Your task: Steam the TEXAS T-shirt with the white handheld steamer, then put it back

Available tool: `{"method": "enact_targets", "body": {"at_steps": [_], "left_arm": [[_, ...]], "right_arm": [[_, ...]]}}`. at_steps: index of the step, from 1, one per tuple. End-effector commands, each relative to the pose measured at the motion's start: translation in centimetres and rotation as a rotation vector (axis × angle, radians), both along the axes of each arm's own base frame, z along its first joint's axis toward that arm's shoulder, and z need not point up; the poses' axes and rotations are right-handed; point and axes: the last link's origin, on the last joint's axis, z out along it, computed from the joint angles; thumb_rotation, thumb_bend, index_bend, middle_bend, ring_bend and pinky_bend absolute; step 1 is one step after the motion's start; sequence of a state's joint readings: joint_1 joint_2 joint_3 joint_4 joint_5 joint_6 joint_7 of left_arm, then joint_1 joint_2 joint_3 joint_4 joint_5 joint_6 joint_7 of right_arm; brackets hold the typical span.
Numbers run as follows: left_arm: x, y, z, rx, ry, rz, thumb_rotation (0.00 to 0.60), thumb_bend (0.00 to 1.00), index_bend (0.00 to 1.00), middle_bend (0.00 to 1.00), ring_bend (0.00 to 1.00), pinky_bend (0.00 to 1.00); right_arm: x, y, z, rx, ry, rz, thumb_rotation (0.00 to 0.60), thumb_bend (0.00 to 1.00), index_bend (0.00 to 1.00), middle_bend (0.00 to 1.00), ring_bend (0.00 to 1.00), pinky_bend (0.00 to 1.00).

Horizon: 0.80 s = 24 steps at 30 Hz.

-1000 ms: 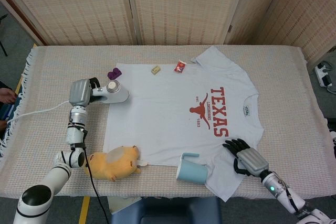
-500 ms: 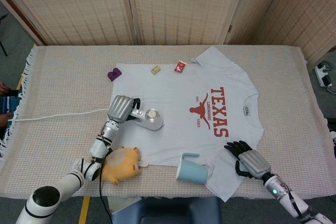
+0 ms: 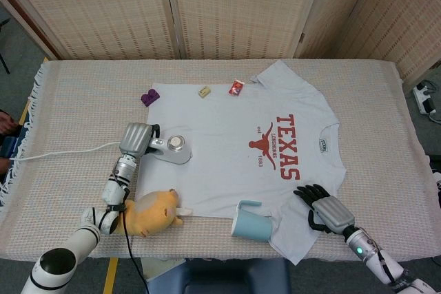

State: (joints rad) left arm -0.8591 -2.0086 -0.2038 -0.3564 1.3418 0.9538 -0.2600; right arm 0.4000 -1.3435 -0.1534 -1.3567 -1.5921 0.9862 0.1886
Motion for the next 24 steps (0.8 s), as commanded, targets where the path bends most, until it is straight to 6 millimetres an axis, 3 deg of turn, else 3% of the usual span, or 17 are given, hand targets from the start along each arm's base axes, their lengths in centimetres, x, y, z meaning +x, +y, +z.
{"method": "enact_targets", "body": {"at_steps": [1,13,17,24], "left_arm": [[-1.8,0.5,1.5,0.034,-0.001,0.062,0.600,0.53,1.00,1.00,0.89,0.69],[-5.0,1.1,7.8,0.182,-0.105,0.114,0.600,0.53,1.00,1.00,0.89,0.69],[-6.3,0.3,8.4,0.190,-0.116,0.135,0.600,0.53,1.00,1.00,0.89,0.69],[-8.0,-1.2,7.5,0.165,-0.077,0.173,0.600,0.53,0.99,1.00,0.87,0.68]], "right_arm": [[0.0,-0.1,0.0,-0.001,-0.001,0.000,0.298,0.91,0.00,0.04,0.00,0.00],[0.3,-0.2,1.2,-0.037,-0.018,0.013,0.301,0.91,0.00,0.04,0.00,0.00],[0.8,-0.2,2.0,-0.062,-0.030,0.034,0.298,0.91,0.00,0.04,0.00,0.00],[1.4,0.0,3.3,-0.101,-0.039,0.056,0.298,0.91,0.00,0.04,0.00,0.00]]}}
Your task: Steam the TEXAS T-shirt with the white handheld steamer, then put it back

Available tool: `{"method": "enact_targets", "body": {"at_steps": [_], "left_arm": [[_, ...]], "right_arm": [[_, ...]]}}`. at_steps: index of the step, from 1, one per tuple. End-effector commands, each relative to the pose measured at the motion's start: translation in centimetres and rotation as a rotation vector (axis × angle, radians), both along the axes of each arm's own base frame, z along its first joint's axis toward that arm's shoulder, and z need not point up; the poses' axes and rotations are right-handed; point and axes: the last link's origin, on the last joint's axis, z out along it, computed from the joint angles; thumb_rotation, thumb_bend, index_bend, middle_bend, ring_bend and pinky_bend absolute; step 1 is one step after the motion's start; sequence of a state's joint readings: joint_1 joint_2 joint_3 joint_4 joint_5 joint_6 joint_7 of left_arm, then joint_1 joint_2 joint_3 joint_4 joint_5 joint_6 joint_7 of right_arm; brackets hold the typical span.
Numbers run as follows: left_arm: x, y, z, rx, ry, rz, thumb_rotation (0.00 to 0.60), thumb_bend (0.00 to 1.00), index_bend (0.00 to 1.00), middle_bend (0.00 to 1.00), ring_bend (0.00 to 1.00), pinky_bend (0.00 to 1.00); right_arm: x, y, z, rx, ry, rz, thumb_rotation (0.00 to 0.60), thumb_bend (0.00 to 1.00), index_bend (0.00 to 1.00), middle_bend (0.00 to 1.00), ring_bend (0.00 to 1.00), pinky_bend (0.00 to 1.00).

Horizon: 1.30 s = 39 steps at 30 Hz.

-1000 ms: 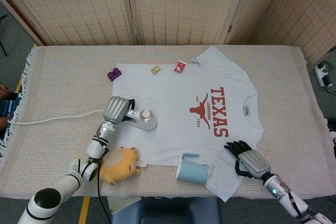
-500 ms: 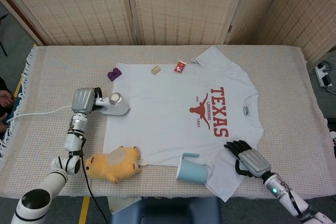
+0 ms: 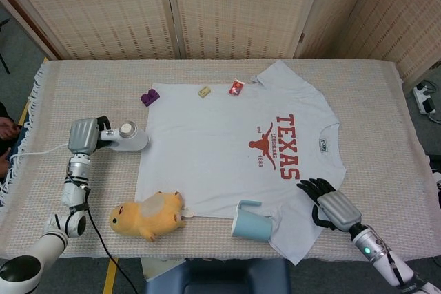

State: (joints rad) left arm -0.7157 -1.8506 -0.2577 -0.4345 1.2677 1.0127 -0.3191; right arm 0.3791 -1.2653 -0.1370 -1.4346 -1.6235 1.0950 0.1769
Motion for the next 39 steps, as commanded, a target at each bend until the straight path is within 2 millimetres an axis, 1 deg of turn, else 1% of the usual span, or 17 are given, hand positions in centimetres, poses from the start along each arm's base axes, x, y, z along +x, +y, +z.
{"method": "enact_targets", "body": {"at_steps": [1,3,5,6,7,8,9,10,12,16,20,24,26,31,33,36,39], "left_arm": [[-0.5,-0.2,-0.4,-0.013,0.022,0.026,0.600,0.52,0.97,1.00,0.85,0.68],[-0.7,-0.1,-0.6,-0.019,0.033,0.056,0.600,0.51,0.90,0.95,0.78,0.67],[-0.8,0.1,-0.7,-0.024,0.038,0.083,0.600,0.47,0.76,0.81,0.65,0.65],[-1.0,0.1,-0.9,-0.039,0.043,0.106,0.600,0.43,0.61,0.67,0.52,0.62],[-1.0,0.2,-0.9,-0.049,0.045,0.120,0.600,0.36,0.37,0.47,0.33,0.52],[-1.0,0.2,-0.8,-0.052,0.046,0.129,0.600,0.33,0.24,0.36,0.23,0.45],[-0.9,0.2,-0.7,-0.053,0.047,0.135,0.600,0.27,0.08,0.20,0.09,0.33],[-0.8,0.2,-0.6,-0.055,0.046,0.139,0.600,0.22,0.02,0.10,0.03,0.26],[-0.6,0.0,-0.1,-0.050,0.037,0.144,0.600,0.16,0.00,0.01,0.00,0.17],[-0.5,-0.4,1.3,-0.037,0.049,0.148,0.600,0.08,0.00,0.00,0.00,0.09],[-0.5,-1.1,3.8,-0.009,0.038,0.156,0.600,0.08,0.00,0.00,0.00,0.07],[-0.7,-2.3,6.5,0.047,0.004,0.160,0.600,0.14,0.00,0.01,0.00,0.10],[-1.0,-3.1,7.6,0.063,0.000,0.158,0.600,0.17,0.04,0.08,0.01,0.14],[-2.3,-6.7,9.9,0.084,0.017,0.150,0.600,0.18,0.16,0.17,0.07,0.17],[-3.0,-8.5,10.7,0.093,0.042,0.149,0.600,0.18,0.17,0.19,0.08,0.17],[-3.6,-11.0,11.6,0.107,0.072,0.144,0.600,0.18,0.20,0.20,0.09,0.17],[-4.1,-13.5,12.3,0.103,0.085,0.142,0.600,0.18,0.21,0.21,0.10,0.17]], "right_arm": [[0.1,0.1,0.4,-0.012,0.001,0.003,0.297,0.91,0.00,0.04,0.00,0.00],[0.2,0.2,0.6,-0.019,0.000,0.003,0.299,0.91,0.00,0.04,0.00,0.00],[0.2,0.2,0.9,-0.026,0.001,0.004,0.298,0.91,0.00,0.04,0.00,0.00],[0.3,0.3,1.0,-0.031,0.001,0.005,0.297,0.91,0.00,0.04,0.00,0.00],[0.3,0.3,1.2,-0.035,0.001,0.005,0.296,0.91,0.00,0.04,0.00,0.00],[0.3,0.4,1.4,-0.041,0.002,0.005,0.297,0.91,0.00,0.04,0.00,0.00],[0.3,0.4,1.5,-0.045,0.004,0.005,0.298,0.91,0.00,0.04,0.00,0.00],[0.2,0.3,1.7,-0.050,0.006,0.005,0.298,0.91,0.00,0.04,0.00,0.00],[0.3,0.2,2.2,-0.064,0.010,0.008,0.298,0.91,0.00,0.04,0.00,0.00],[0.4,0.0,3.1,-0.095,0.008,0.006,0.300,0.91,0.00,0.04,0.00,0.00],[0.2,-0.1,4.4,-0.135,0.006,-0.008,0.296,0.90,0.00,0.04,0.00,0.00],[0.1,-0.2,5.9,-0.192,0.028,-0.013,0.296,0.74,0.00,0.04,0.00,0.00],[0.1,-0.1,6.8,-0.229,0.045,-0.016,0.295,0.63,0.00,0.07,0.00,0.02],[0.4,0.3,9.0,-0.360,0.071,-0.020,0.297,0.16,0.01,0.11,0.00,0.03],[0.4,0.7,9.6,-0.412,0.082,-0.023,0.298,0.08,0.01,0.11,0.00,0.03],[0.3,1.3,10.2,-0.455,0.083,-0.036,0.301,0.05,0.01,0.11,0.00,0.03],[-0.1,2.0,10.7,-0.483,0.105,-0.047,0.376,0.05,0.00,0.11,0.00,0.03]]}}
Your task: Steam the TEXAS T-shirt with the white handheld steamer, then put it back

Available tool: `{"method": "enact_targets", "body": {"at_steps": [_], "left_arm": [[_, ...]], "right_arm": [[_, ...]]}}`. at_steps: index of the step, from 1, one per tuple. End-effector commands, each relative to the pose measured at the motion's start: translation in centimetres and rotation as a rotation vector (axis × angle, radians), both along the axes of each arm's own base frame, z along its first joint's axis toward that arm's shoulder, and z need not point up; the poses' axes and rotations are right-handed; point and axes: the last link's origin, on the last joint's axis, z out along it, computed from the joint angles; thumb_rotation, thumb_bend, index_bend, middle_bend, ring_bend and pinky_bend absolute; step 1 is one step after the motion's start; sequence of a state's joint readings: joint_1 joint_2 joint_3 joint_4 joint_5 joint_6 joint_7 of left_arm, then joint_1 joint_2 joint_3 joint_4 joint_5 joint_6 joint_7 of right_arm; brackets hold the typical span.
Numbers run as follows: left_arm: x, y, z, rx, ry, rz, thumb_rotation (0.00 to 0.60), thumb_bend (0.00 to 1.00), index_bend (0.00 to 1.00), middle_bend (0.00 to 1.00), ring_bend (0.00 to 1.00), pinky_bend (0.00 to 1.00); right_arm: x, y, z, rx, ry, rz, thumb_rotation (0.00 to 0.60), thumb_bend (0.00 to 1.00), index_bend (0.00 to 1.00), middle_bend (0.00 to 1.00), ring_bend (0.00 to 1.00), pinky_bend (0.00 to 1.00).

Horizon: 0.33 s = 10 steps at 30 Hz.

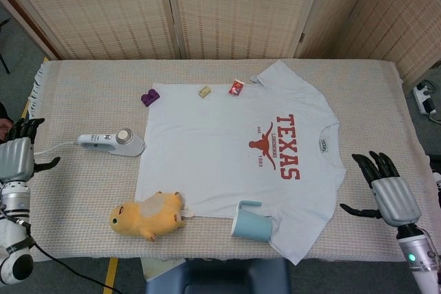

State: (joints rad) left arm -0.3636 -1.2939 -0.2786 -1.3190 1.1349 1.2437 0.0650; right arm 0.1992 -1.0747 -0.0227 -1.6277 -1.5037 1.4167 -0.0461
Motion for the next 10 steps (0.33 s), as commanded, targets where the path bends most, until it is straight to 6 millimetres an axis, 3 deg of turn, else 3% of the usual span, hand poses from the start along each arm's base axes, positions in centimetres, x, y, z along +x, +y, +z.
{"method": "enact_targets", "body": {"at_steps": [1,4,10], "left_arm": [[-0.5,-3.5,0.6,-0.020,0.019,-0.006,0.600,0.18,0.21,0.21,0.10,0.17],[-0.6,-6.0,0.9,-0.042,0.029,-0.022,0.600,0.18,0.22,0.21,0.10,0.17],[-0.6,-10.6,0.6,-0.095,0.038,-0.011,0.600,0.18,0.22,0.21,0.10,0.17]], "right_arm": [[-0.3,0.6,0.6,-0.036,0.021,-0.014,0.414,0.05,0.00,0.11,0.00,0.03],[-0.4,1.2,1.0,-0.072,0.010,-0.017,0.447,0.05,0.00,0.10,0.00,0.03],[-0.7,2.4,1.2,-0.100,0.013,-0.021,0.456,0.05,0.00,0.10,0.00,0.05]]}}
